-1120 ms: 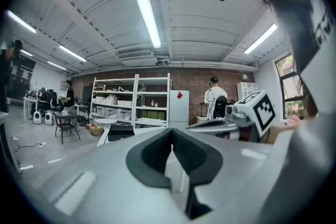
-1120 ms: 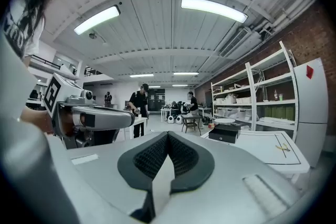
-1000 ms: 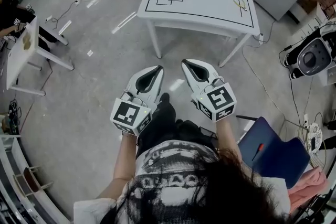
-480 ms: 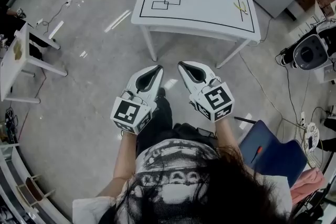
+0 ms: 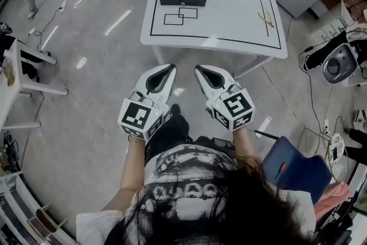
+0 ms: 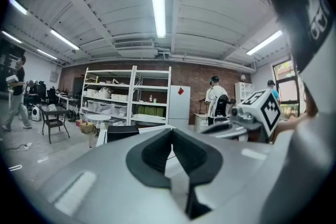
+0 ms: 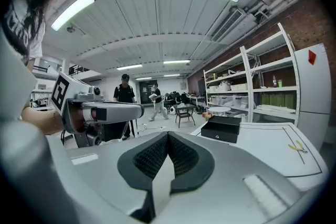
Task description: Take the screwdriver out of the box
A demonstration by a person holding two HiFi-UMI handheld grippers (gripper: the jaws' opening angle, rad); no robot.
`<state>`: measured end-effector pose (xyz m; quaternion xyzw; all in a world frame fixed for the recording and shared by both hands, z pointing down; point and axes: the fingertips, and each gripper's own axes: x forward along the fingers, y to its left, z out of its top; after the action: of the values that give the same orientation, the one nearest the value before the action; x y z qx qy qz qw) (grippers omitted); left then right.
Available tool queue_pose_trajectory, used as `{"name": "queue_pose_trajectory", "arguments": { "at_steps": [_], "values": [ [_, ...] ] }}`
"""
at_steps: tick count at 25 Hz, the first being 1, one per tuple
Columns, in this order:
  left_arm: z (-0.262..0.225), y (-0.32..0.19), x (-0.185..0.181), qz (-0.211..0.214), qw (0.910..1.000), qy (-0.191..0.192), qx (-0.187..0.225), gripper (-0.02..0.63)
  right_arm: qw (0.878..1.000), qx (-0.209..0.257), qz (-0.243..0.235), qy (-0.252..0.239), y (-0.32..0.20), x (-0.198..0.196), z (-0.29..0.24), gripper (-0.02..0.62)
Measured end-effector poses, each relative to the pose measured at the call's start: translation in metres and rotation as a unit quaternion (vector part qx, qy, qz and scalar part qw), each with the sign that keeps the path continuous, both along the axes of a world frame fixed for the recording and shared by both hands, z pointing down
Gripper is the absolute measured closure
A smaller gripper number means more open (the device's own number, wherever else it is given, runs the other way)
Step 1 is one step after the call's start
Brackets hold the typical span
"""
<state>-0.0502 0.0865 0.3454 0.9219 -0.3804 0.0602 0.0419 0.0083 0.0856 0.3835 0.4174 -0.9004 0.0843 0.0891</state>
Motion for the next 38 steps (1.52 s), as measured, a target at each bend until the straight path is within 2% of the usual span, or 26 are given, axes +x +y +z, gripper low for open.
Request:
{"name": "queue_pose_trajectory", "arguments": {
  "at_steps": [10, 16, 22, 31, 38],
  "values": [
    [0.003, -0.089, -0.026, 0.037, 0.9993, 0.004, -0.006, 0.606, 1.0, -0.006, 0.029, 0.005, -0.088, -0.032, 0.0, 0.598],
    [0.007, -0.115, -0.039, 0.051, 0.9985, 0.016, -0.011, 0.606, 0.999, -0.006, 0.043, 0.021, -0.113, -0.045, 0.005, 0.598],
    [0.011, -0.121, -0.043, 0.065, 0.9976, 0.017, -0.017, 0.606, 0.998, -0.017, 0.05, 0.031, -0.119, -0.047, 0.009, 0.598],
    [0.02, -0.139, -0.052, 0.056, 0.9979, 0.024, -0.024, 0.606, 0.998, -0.022, 0.035, 0.053, -0.144, -0.048, 0.015, 0.597],
    [0.022, -0.179, -0.054, 0.033, 0.9989, 0.022, -0.025, 0.606, 0.997, -0.018, 0.002, 0.077, -0.203, -0.038, 0.016, 0.593]
  ]
}}
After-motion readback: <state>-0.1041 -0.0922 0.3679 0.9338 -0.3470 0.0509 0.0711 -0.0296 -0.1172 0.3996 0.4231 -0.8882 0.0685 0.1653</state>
